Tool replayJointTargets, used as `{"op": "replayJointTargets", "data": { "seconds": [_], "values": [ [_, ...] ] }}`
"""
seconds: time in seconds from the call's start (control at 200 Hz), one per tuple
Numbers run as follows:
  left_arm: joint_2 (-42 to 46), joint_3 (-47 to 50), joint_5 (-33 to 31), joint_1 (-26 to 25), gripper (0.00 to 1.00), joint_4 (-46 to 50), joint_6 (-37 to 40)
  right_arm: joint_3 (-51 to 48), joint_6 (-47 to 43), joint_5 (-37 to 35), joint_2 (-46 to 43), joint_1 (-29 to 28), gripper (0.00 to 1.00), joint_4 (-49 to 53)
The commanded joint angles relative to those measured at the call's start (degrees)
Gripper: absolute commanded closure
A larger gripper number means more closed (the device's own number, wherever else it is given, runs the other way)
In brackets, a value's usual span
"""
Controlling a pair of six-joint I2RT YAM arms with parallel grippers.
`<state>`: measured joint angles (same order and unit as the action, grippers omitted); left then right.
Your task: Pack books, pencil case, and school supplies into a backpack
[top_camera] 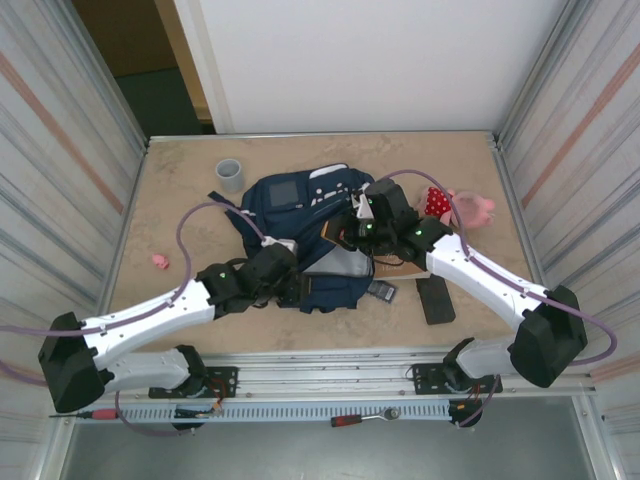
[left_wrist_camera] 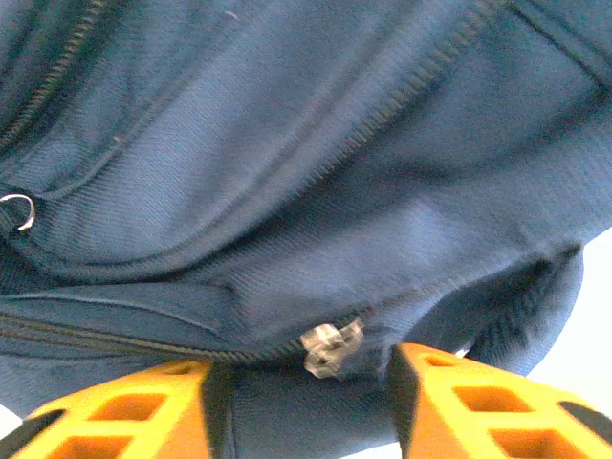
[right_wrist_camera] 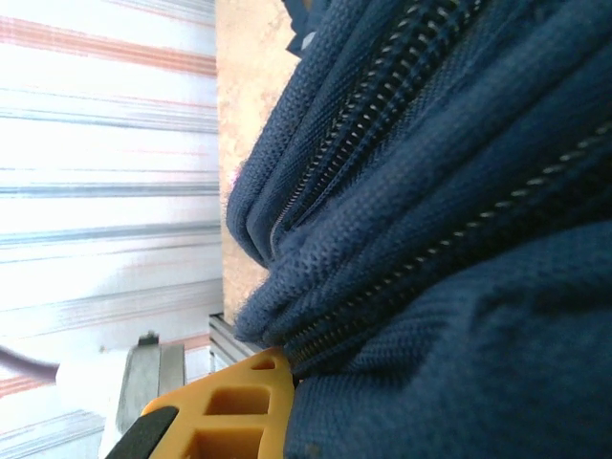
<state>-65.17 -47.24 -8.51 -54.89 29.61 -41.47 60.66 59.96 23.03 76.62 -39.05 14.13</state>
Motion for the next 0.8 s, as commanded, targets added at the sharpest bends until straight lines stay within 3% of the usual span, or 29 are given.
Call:
{"op": "replayJointTargets", "data": {
  "seconds": [0.0, 0.08, 0.215, 0.316, 0.416, 0.526, 0.626, 0.737, 0.797],
  "values": [
    [2.1, 1.68, 0.64, 2.77, 0.66, -5.38, -2.82, 4.24, -1.44, 2.97, -0.45, -0.42, 1.0, -3.14],
    [3.5, 2.17, 2.48, 3.67, 0.86, -5.34, -2.74, 4.7, -3.73, 4.3, 0.16, 0.18, 1.0, -0.29],
    [7.1, 6.19, 11.32, 7.42, 1.0, -9.32, -3.67, 5.4, -8.99, 6.54, 0.9, 0.65, 1.0, 3.8],
    [10.59, 10.24, 17.75, 11.03, 1.0, -13.12, -6.6, 5.11, -11.56, 7.06, 0.66, 1.2, 1.0, 5.88],
    [12.45, 11.71, 20.14, 12.61, 1.0, -13.46, -5.73, 3.88, -10.61, 7.04, 0.22, 1.56, 1.0, 4.93],
    [12.27, 12.99, 23.95, 12.79, 1.0, -17.49, -5.53, 0.78, -5.43, 5.53, -0.11, 0.46, 0.75, -0.76],
    [10.47, 13.8, 27.43, 12.77, 1.0, -22.62, -7.08, -2.77, 0.34, 2.71, 0.78, -1.9, 0.66, -7.65],
    [8.91, 13.45, 29.47, 12.81, 1.0, -25.16, -7.72, -4.26, 3.2, -1.49, 1.89, -4.04, 0.64, -10.41],
    [8.83, 13.4, 29.96, 12.88, 1.0, -25.21, -7.83, -4.27, 2.76, -3.02, 2.2, -4.37, 0.69, -10.16]
  ]
}}
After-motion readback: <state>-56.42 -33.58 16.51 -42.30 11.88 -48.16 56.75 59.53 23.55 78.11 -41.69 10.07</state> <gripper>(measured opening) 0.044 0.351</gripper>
